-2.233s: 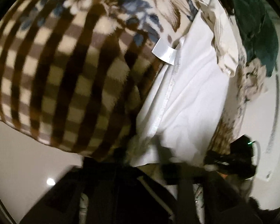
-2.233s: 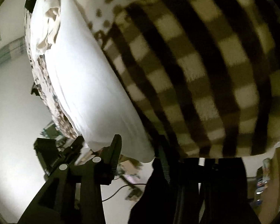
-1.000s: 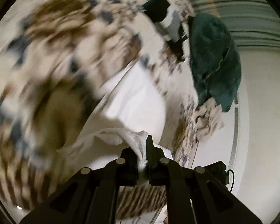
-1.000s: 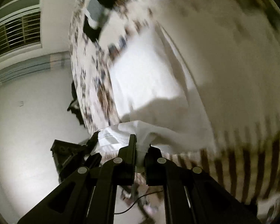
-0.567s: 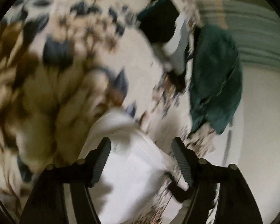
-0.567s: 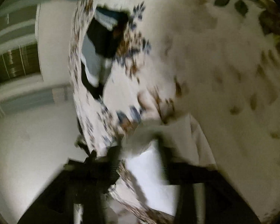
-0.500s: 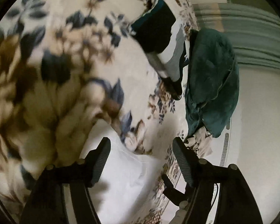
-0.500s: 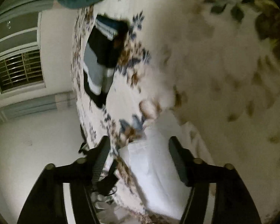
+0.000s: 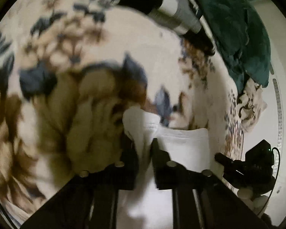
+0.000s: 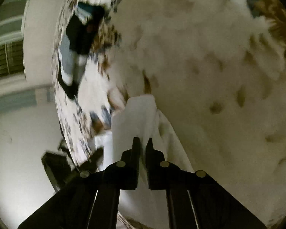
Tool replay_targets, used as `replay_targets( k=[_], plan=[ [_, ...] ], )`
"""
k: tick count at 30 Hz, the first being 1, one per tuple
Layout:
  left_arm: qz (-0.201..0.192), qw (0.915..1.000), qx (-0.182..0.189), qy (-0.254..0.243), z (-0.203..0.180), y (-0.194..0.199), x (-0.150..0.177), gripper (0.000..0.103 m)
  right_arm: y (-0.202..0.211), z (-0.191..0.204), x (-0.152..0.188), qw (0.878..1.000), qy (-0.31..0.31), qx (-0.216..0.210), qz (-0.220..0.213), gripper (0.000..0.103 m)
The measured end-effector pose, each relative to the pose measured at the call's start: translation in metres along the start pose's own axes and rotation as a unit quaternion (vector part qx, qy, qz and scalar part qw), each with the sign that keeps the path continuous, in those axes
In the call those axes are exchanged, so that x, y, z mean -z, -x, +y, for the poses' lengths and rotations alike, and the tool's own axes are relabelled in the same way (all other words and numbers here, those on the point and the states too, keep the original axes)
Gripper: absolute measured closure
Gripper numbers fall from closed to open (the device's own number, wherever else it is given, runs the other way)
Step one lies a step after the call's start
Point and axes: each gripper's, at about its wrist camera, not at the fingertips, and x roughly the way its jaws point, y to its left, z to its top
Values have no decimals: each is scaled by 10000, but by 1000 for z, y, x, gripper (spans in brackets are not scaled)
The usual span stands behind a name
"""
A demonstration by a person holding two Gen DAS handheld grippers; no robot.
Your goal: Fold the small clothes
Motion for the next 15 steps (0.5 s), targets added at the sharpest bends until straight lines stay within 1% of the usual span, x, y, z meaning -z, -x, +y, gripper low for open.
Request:
replay_targets(
  k=[3,4,6,7,8,10,11,12,13,15],
  plan=[
    [15,9999,-106,121,5,-7,-7,96,0,-2,-8,9989,-106,395,-236,100],
    [60,9998,-75,171,8,-10,-10,95,-3,-3,-10,9980,-125,571,-225,100],
    [206,9993,52,311,12,-8,-10,93,-6,-1,-10,9972,-22,742,-90,100],
    [238,9984,237,450,16,-2,-9,89,-6,1,-9,9969,55,787,36,99],
    [233,9974,399,558,20,7,-6,82,-3,3,-7,9969,97,772,138,97],
    [171,9956,578,722,31,27,7,49,12,4,0,9967,269,729,234,82],
    [118,9938,703,849,38,37,19,45,18,3,5,9962,347,747,269,62],
    [113,9924,772,954,43,43,28,45,24,1,11,9959,412,733,320,53],
    [194,9903,836,1096,50,47,42,45,29,-3,18,9959,440,676,407,53],
    [347,9860,994,1292,60,48,66,45,29,-14,33,9940,445,695,718,53]
  ],
)
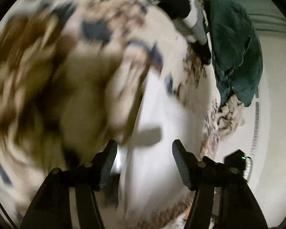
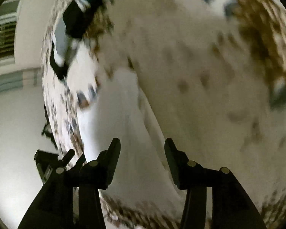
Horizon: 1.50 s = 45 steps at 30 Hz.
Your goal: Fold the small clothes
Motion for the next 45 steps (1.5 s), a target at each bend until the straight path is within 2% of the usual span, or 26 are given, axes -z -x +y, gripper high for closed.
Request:
replay_targets(
  k=[2,4,5,6,7,8,11,14,17,18,19,20,21,23,26,27,28,29,30,34,38,41,42,43,44,45],
  plan=[
    [202,9997,59,113,11,-6,22,45,-9,-12,15,9996,16,-19,289,53],
    [295,9995,-1,101,13,-18,41,50,-24,-24,28,9981,-130,-132,584,54],
    [285,9996,6,34,12,-22,48,59,-27,-27,32,9978,-173,-215,607,59],
    [308,9995,7,-65,7,-26,53,85,-28,-28,37,9979,-187,-319,540,87],
    [294,9994,-93,-141,3,-27,55,88,-30,-27,40,9981,-141,-307,518,96],
    [230,9993,-204,-227,0,-26,55,89,-30,-25,43,9987,-98,-219,445,99],
    [197,9990,-330,-217,2,-26,49,93,-20,-28,45,9997,-137,173,137,101],
    [413,9981,-331,-327,0,-26,43,92,-22,-29,42,9989,-34,383,273,101],
    [535,9967,-177,-583,-13,-10,37,83,-10,-14,37,9989,182,274,338,99],
    [478,9969,-125,-620,-17,-5,32,66,-3,-11,33,9991,216,206,291,95],
    [401,9972,-34,-626,-18,-2,27,42,5,-6,26,9994,262,178,165,80],
    [282,9978,73,-601,-19,0,18,34,11,-3,18,9995,292,116,28,68],
    [167,9981,119,-575,-18,0,10,34,15,-1,9,9996,267,29,-80,48],
    [32,9982,215,-552,-20,-14,-15,34,13,-1,-14,9995,95,-186,-241,45],
    [-4,9988,214,-449,-20,-41,-43,37,-6,-5,-44,9984,-294,-449,-151,45],
    [-78,9989,148,-448,-22,-48,-50,53,-11,-6,-50,9976,-405,-537,-148,47],
    [-112,9985,116,-516,-26,-55,-57,87,-14,-6,-55,9966,-476,-642,-194,52],
    [-94,9983,88,-573,-26,-55,-59,95,-16,-2,-58,9956,-504,-741,-277,87],
    [-122,9979,12,-641,-29,-57,-61,94,-18,0,-60,9954,-527,-746,-303,100],
    [-112,9970,-221,-731,-27,-58,-64,96,-19,1,-65,9942,-749,-421,-647,101],
    [-165,9988,-177,-436,-9,-48,-72,96,-31,-1,-67,9943,-868,-164,-596,101],
    [-197,9991,118,-350,-3,-27,-66,93,-26,5,-66,9960,-757,-232,-412,99],
    [-152,9991,246,-295,1,-20,-61,80,-22,5,-65,9965,-708,-300,-342,88],
    [-123,9990,344,-253,4,-15,-56,48,-15,5,-63,9970,-632,-369,-259,64],
    [-112,9986,475,-188,8,-10,-49,33,-7,3,-58,9974,-541,-418,-237,50],
    [-107,9981,602,-108,13,-5,-40,27,-1,1,-52,9977,-452,-436,-240,37]
  ],
)
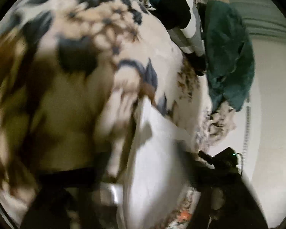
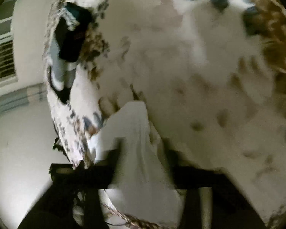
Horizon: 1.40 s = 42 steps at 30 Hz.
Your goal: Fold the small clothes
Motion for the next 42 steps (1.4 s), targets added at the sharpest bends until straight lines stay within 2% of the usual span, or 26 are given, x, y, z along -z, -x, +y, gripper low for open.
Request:
replay_targets(
  k=[2,4,7,11,15,16,17,18,19,21,26,31,35,38,42],
  plan=[
    [229,9991,287,232,11,-1,19,27,7,-9,12,9997,192,-55,167,36],
    [414,9981,325,333,18,-11,34,27,4,-22,22,9987,260,-64,424,36],
    [690,9961,458,309,15,-35,48,27,-20,-45,36,9953,188,-337,883,35],
    [877,9958,262,-50,1,-64,51,27,-56,-57,42,9881,228,-825,1281,35],
    [744,9969,196,-190,-12,-69,50,30,-75,-45,45,9828,479,-1069,1430,34],
    [697,9970,188,-263,-15,-68,52,48,-78,-39,47,9816,608,-1067,1459,38],
    [660,9973,131,-308,-17,-67,54,62,-79,-36,49,9822,678,-1001,1438,46],
    [612,9976,90,-315,-18,-65,55,76,-82,-31,49,9829,711,-954,1405,72],
    [561,9980,96,-285,-20,-62,57,80,-84,-30,50,9831,661,-956,1413,82],
    [493,9983,41,-308,-26,-55,58,83,-79,-24,52,9851,650,-890,1318,87],
    [387,9984,62,-411,-60,-35,46,83,-45,20,54,9863,994,-716,1101,89],
    [143,9965,199,-805,-120,-6,-2,83,-2,88,32,9837,1393,-830,779,90],
    [-259,9917,303,-1225,-176,11,-64,83,19,165,-20,9779,1800,-991,388,90],
    [-668,9858,401,-1490,-212,19,-124,83,25,220,-64,9711,2089,-1150,63,90],
    [-1132,9778,425,-1714,-236,16,-198,83,12,281,-130,9614,2402,-1315,-259,90]
  ],
)
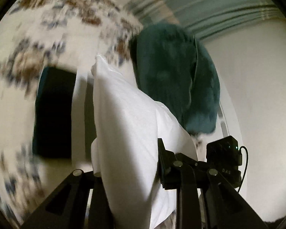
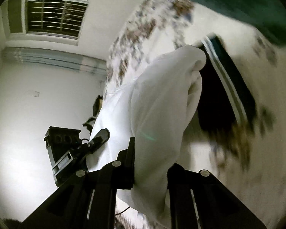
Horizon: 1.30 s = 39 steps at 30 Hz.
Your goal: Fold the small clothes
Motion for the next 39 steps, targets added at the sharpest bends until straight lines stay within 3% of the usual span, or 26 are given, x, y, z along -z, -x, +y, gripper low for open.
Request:
replay_targets(
  k=[4,9,15,17,18,20,21,22,23,24,25,26,28,31,34,39],
  plan=[
    [-66,9995,-218,208,49,-36,-39,83,-57,-18,-62,9998,31,165,121,90],
    [384,9947,-794,520,108,-83,-29,82,-111,-65,-85,9954,-117,738,598,90],
    [374,9942,-735,697,116,-79,-11,77,-118,-76,-95,9928,12,937,751,89],
    [393,9928,-884,712,114,-76,-11,77,-122,-68,-96,9887,182,1226,840,85],
    [391,9921,-978,685,111,-73,-11,77,-118,-61,-92,9856,312,1429,847,78],
    [367,9893,-1348,417,96,-68,-12,77,-115,-45,-90,9779,549,1866,770,62],
    [323,9853,-1671,114,82,-64,-12,76,-111,-36,-86,9702,698,2215,691,48],
    [318,9810,-1911,-80,76,-65,-11,68,-105,-29,-79,9622,844,2518,606,38],
    [281,9715,-2332,-324,65,-63,-8,58,-102,-20,-71,9483,1094,2938,486,35],
    [202,9616,-2689,-509,59,-60,-5,33,-100,-12,-64,9313,1320,3376,370,27],
    [122,9549,-2900,-629,54,-58,-2,12,-99,-5,-54,9066,1575,3908,236,18],
    [46,9496,-3053,-704,52,-55,1,7,-99,-2,-47,8942,1682,4145,166,13],
    [-41,9407,-3304,-769,50,-52,7,4,-97,-3,-34,8798,1730,4425,137,0],
    [-46,9313,-3565,-738,51,-50,14,3,-95,-6,-18,8690,1723,4634,206,0],
    [-81,9234,-3757,-779,45,-46,20,3,-79,0,-4,8573,1706,4858,-2,0],
    [-137,9154,-3923,-895,15,-26,28,3,-51,27,13,8530,1690,4931,-283,0]
  ],
)
